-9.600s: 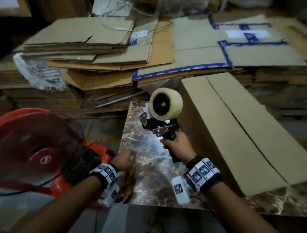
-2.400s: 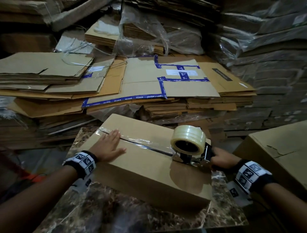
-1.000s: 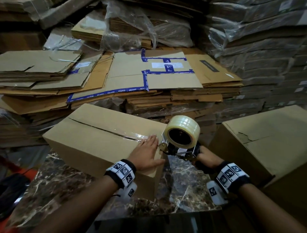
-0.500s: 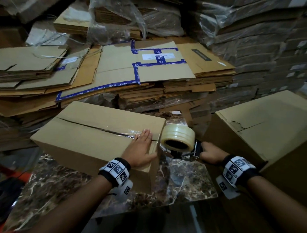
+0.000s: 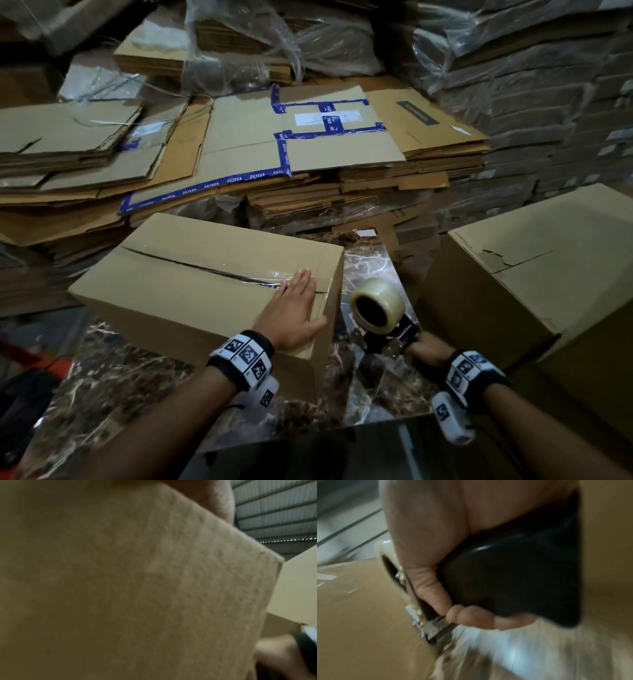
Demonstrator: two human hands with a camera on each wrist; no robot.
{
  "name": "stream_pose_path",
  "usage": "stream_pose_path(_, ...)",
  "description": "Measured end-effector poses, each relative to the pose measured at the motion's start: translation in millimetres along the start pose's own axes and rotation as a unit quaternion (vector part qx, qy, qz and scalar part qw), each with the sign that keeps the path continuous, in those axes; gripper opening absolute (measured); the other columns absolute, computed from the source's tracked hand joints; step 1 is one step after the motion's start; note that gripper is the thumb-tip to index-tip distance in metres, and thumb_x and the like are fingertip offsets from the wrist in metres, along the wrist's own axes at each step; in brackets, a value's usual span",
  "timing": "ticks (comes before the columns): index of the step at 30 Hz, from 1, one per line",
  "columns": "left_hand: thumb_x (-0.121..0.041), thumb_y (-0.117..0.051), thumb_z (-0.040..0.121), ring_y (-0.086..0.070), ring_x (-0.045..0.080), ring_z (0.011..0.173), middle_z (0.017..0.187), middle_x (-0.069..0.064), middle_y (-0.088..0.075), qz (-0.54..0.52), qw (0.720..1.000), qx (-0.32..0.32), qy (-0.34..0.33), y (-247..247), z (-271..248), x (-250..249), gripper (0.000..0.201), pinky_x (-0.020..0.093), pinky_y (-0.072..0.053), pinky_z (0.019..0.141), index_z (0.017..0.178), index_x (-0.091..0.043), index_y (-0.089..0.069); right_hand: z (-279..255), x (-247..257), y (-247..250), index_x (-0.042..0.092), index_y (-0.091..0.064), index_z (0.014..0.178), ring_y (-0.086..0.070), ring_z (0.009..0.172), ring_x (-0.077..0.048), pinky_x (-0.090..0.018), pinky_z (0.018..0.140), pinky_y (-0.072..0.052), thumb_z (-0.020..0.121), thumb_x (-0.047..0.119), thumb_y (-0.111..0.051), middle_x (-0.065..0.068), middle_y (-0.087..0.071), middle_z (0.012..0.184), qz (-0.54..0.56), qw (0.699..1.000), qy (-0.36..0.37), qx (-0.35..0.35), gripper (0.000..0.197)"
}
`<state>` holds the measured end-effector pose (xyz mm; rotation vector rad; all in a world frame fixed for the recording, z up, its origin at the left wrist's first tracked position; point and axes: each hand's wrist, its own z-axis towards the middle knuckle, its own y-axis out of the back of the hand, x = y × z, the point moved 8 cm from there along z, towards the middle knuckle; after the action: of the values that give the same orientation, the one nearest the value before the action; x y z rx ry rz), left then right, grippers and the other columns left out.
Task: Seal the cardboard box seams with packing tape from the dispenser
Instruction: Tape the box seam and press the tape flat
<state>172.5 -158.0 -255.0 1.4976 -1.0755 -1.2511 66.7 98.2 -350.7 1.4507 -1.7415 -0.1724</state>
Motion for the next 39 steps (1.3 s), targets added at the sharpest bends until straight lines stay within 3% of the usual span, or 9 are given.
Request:
stream_pose_path(3,-0.058,-0.036,0.092,0.011,0.013,0.151,0.165,0.003,0.009,0.004,1.0,-0.005,0.005,-0.3,-1.2,0.0,0.087,0.031,0.008,0.118,0.157,-0.016,0.003,3.4,-9.9,-41.9,0.007,-0.06,0.066,-0.055,0.048,-0.016,-0.022,0.049,-0.044,0.084,0.001,-0.056,-0.005,-0.06,0.056,0.196,0.978,-0.055,0.041,0.02)
stream_pose_path(7,-0.061,-0.03,0.087,0.012,0.013,0.151,0.165,0.004,0.01,0.013,1.0,-0.009,0.022,-1.4,-5.0,1.4,0.09,0.034,0.005,0.122,0.157,-0.016,0.002,10.6,-2.7,-109.0,0.002,-0.055,0.066,-0.049,0.047,-0.024,-0.025,0.046,-0.04,0.079,0.007,-0.044,-0.011,-0.051,0.059,0.484,0.849,-0.125,0.172,0.018)
stream_pose_path(10,-0.067,-0.022,0.083,0.013,0.012,0.15,0.164,0.003,0.011,0.017,0.999,-0.009,0.039,-1.9,-7.7,7.0,0.093,0.036,0.002,0.123,0.157,-0.017,0.002,31.0,-7.3,-134.2,0.0,-0.054,0.068,-0.045,0.051,-0.024,-0.027,0.05,-0.038,0.072,0.014,-0.044,-0.011,-0.047,0.06,0.54,0.812,-0.126,0.182,0.018)
stream_pose_path(17,-0.063,-0.029,0.087,0.011,0.013,0.151,0.165,0.003,0.01,0.012,0.998,-0.017,0.052,0.1,-7.4,13.2,0.09,0.034,0.005,0.121,0.157,-0.017,0.002,47.7,-8.4,-119.1,-0.002,-0.06,0.064,-0.053,0.044,-0.028,-0.031,0.046,-0.045,0.082,0.019,-0.066,-0.018,-0.053,0.057,0.486,0.867,-0.108,-0.003,0.028)
stream_pose_path(23,-0.065,-0.025,0.091,0.009,0.012,0.151,0.164,0.002,0.008,0.0,0.999,-0.026,0.043,3.9,-9.3,12.7,0.086,0.035,0.002,0.123,0.157,-0.016,0.0,144.8,-79.4,-134.1,0.008,-0.072,0.071,-0.07,0.074,-0.038,-0.054,0.072,-0.06,0.043,0.06,-0.081,-0.016,-0.074,0.077,0.324,0.936,-0.085,-0.106,0.059)
stream_pose_path(29,-0.055,-0.021,0.102,0.001,0.012,0.151,0.165,0.002,-0.004,-0.079,0.996,-0.036,0.029,9.5,-9.8,15.5,0.069,0.03,0.002,0.121,0.157,-0.015,-0.011,5.2,24.5,-59.5,0.004,-0.066,0.077,-0.063,0.081,-0.036,-0.035,0.065,-0.044,0.084,0.026,-0.065,-0.022,-0.067,0.084,0.213,0.947,-0.099,-0.218,0.023)
stream_pose_path(33,-0.048,-0.023,0.104,0.0,0.015,0.152,0.165,0.004,-0.006,-0.045,0.999,-0.017,-0.008,19.7,-17.5,22.3,0.064,0.029,0.005,0.119,0.157,-0.014,-0.011,-26.0,100.5,-21.0,0.007,-0.066,0.115,-0.063,0.104,-0.032,-0.035,0.084,-0.048,0.091,0.032,-0.059,-0.013,-0.068,0.11,0.242,0.915,0.009,-0.322,0.035)
stream_pose_path(37,-0.062,-0.007,0.096,0.003,0.018,0.152,0.165,0.005,-0.003,0.047,0.999,-0.007,-0.026,27.3,-26.6,56.4,0.078,0.033,0.008,0.117,0.157,-0.014,-0.006,-46.7,183.6,-12.1,0.011,-0.067,0.089,-0.056,0.077,-0.015,-0.029,0.068,-0.042,0.096,0.019,-0.056,0.001,-0.061,0.08,0.293,0.893,0.127,-0.317,0.016)
stream_pose_path(39,-0.067,-0.001,0.087,0.004,0.018,0.152,0.165,0.006,0.0,0.057,0.998,0.018,-0.032,23.9,-28.3,75.9,0.089,0.035,0.005,0.119,0.157,-0.012,-0.004,-39.2,210.1,-33.8,0.014,-0.062,0.09,-0.058,0.085,-0.018,-0.03,0.075,-0.042,0.097,0.019,-0.054,0.0,-0.061,0.084,0.299,0.911,0.123,-0.255,0.012)
